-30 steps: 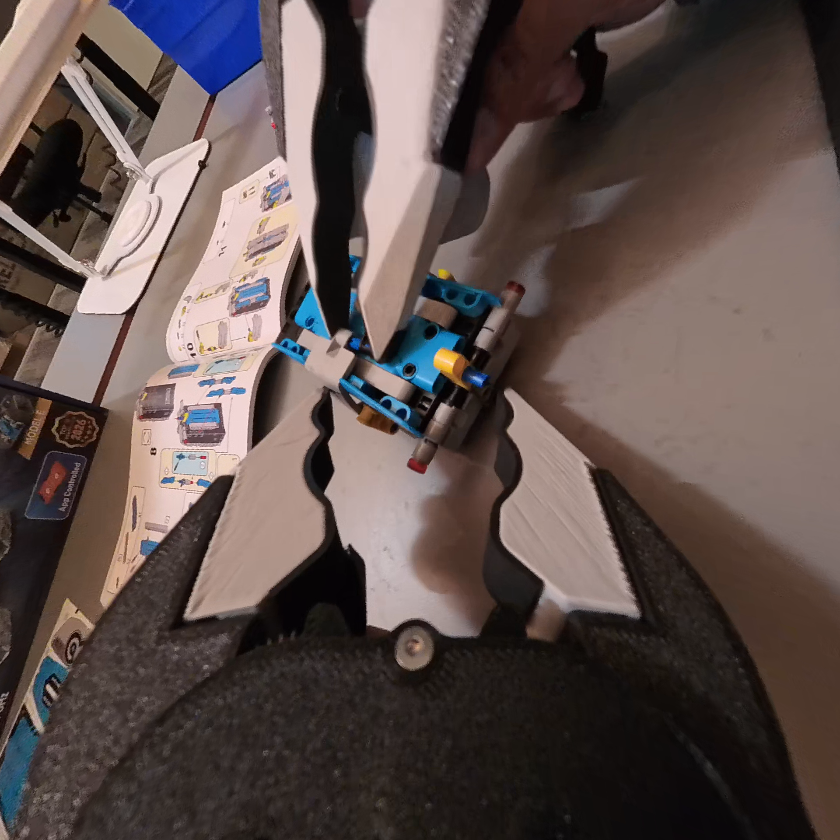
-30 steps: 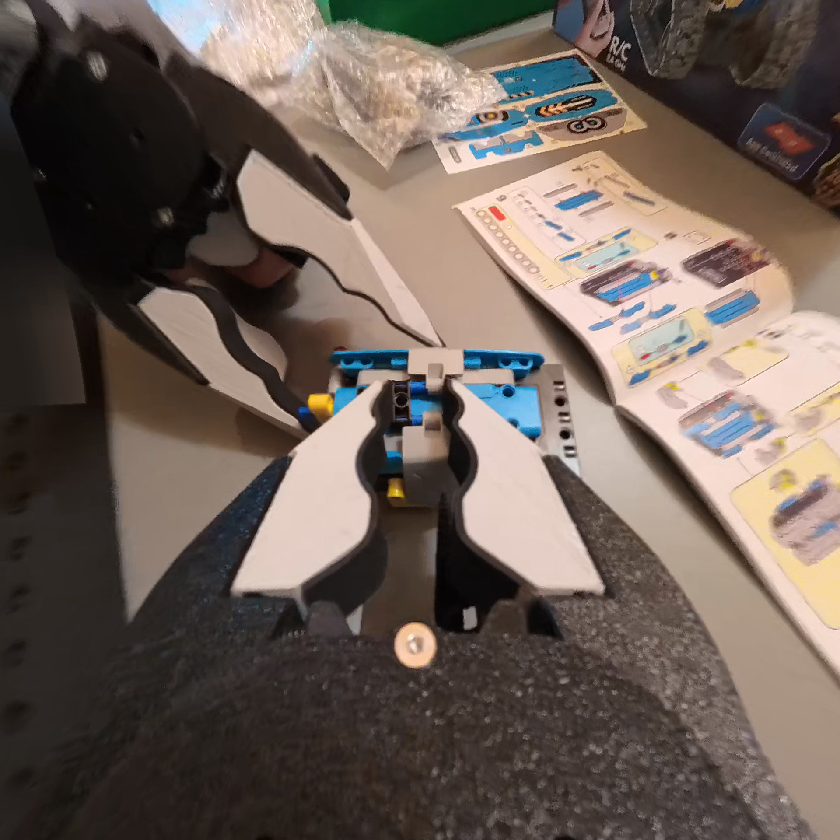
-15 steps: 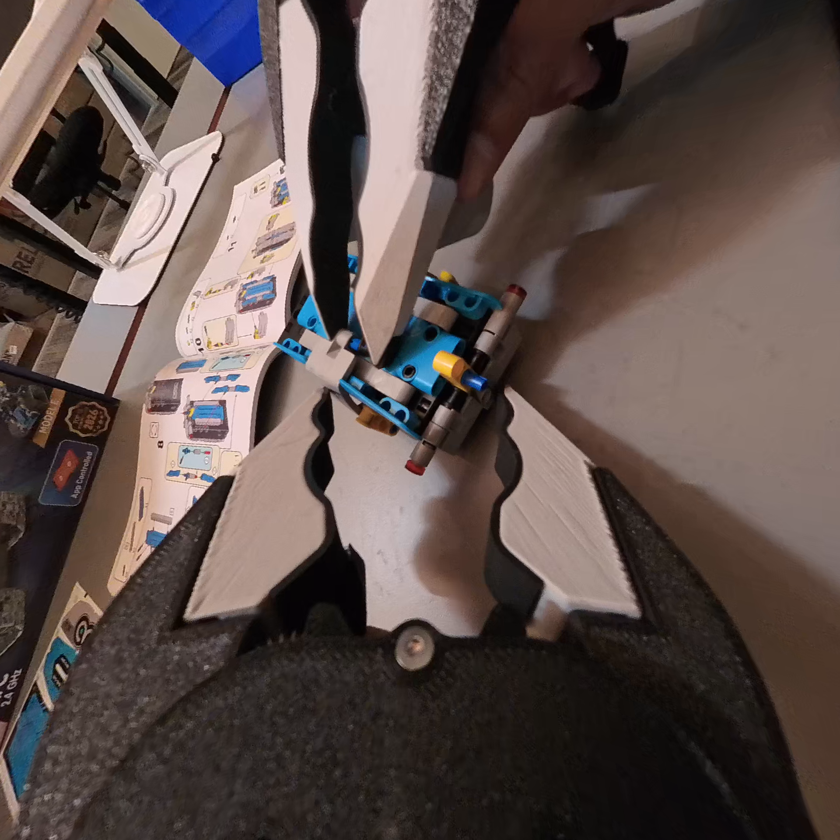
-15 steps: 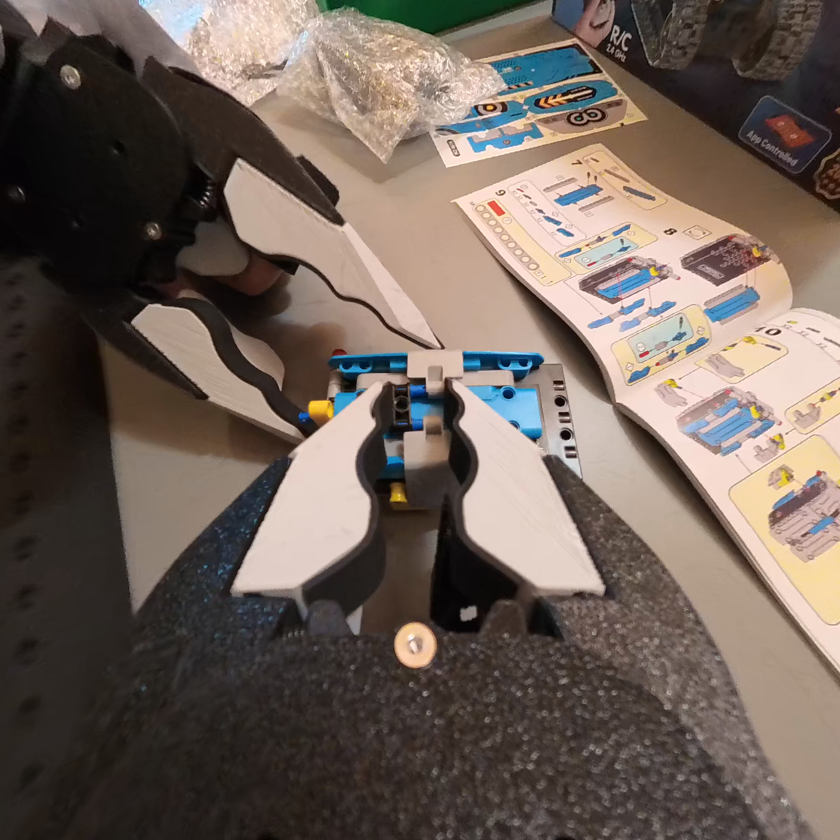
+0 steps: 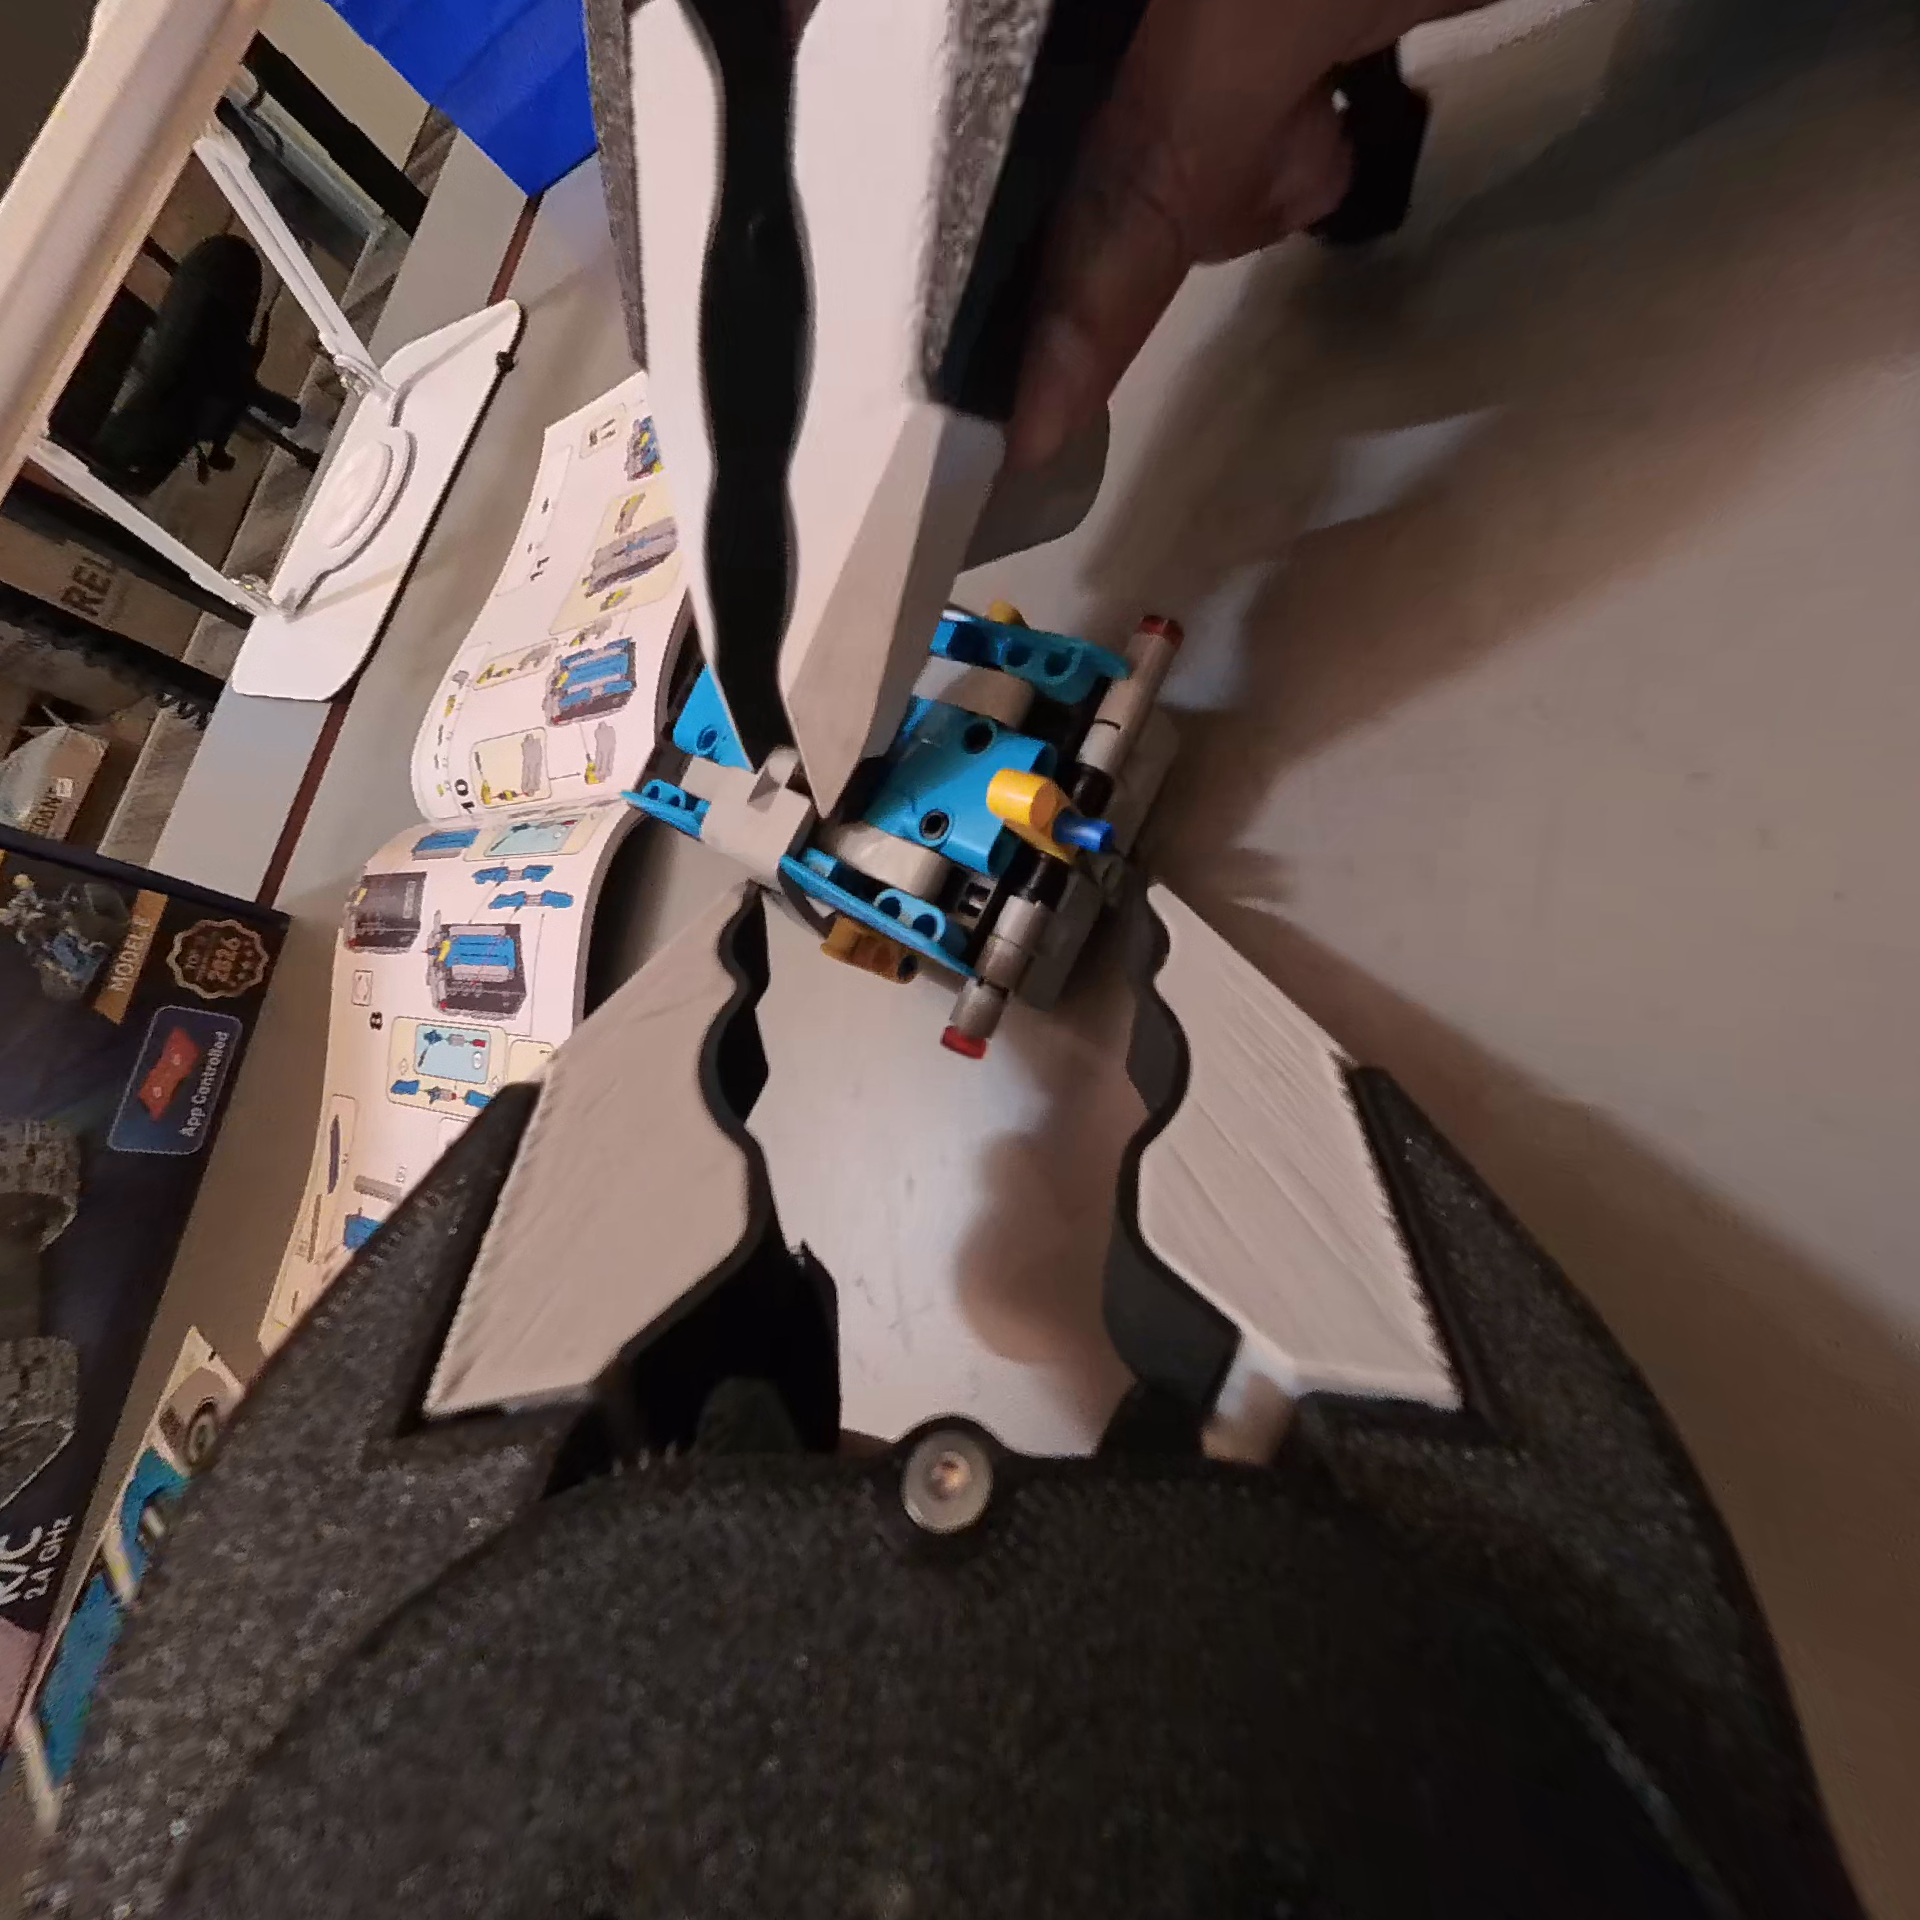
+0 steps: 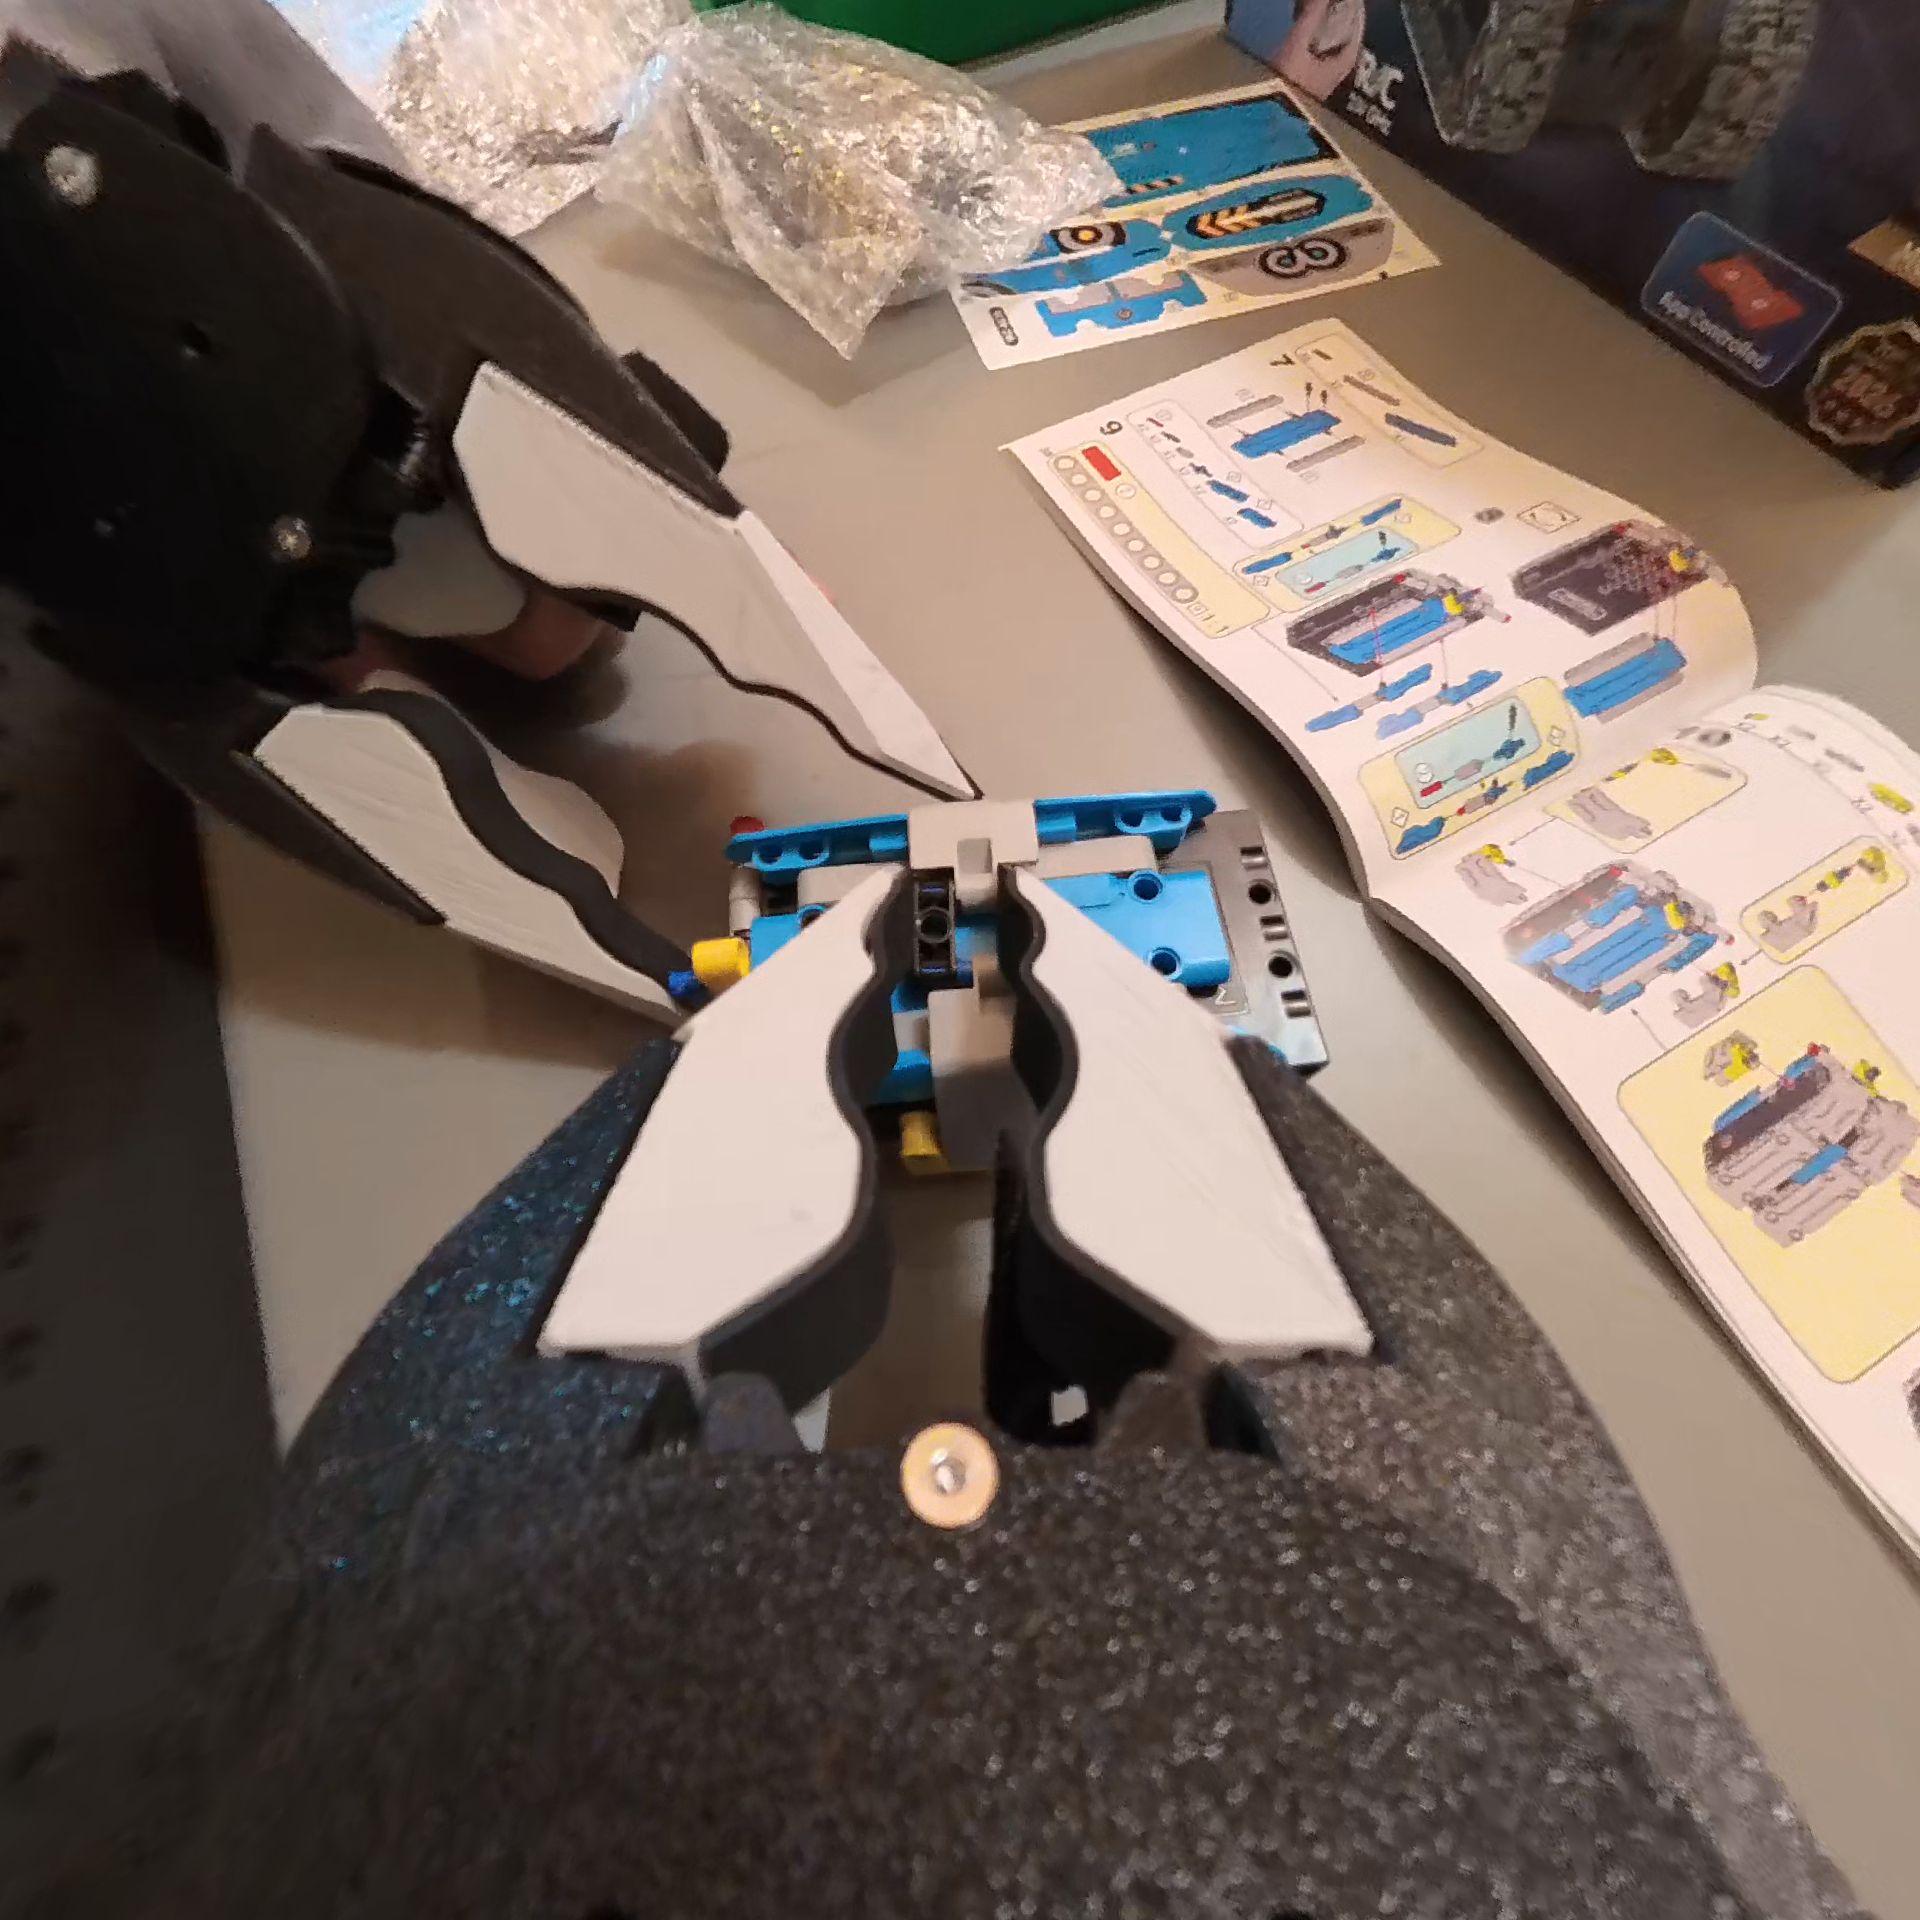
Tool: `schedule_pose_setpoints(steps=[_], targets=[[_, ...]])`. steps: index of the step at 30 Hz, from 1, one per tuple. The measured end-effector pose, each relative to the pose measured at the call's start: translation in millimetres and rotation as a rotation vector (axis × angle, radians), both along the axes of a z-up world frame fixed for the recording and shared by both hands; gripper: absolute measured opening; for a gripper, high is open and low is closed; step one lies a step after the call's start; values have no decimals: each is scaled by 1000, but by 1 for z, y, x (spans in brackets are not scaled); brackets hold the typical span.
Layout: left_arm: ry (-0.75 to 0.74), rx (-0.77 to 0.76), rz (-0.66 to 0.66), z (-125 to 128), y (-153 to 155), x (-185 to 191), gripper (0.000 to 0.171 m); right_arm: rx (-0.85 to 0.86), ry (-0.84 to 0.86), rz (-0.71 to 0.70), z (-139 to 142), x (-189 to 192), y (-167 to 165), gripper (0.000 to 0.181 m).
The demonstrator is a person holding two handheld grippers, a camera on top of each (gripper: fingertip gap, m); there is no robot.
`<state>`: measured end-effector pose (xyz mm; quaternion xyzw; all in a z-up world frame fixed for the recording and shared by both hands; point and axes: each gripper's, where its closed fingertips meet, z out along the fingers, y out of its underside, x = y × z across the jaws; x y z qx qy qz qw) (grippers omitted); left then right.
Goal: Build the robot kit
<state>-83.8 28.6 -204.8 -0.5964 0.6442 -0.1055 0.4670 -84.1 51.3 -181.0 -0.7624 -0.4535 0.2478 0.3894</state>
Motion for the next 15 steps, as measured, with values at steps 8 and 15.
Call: schedule_pose_setpoints(steps=[8, 15], targets=[[-23, 22, -69, 3, -6, -2, 64, 55, 5, 141, 4, 8, -12, 30], [-104, -139, -135, 13, -11, -3, 66, 17, -1, 175, 2, 22, -6, 33]])
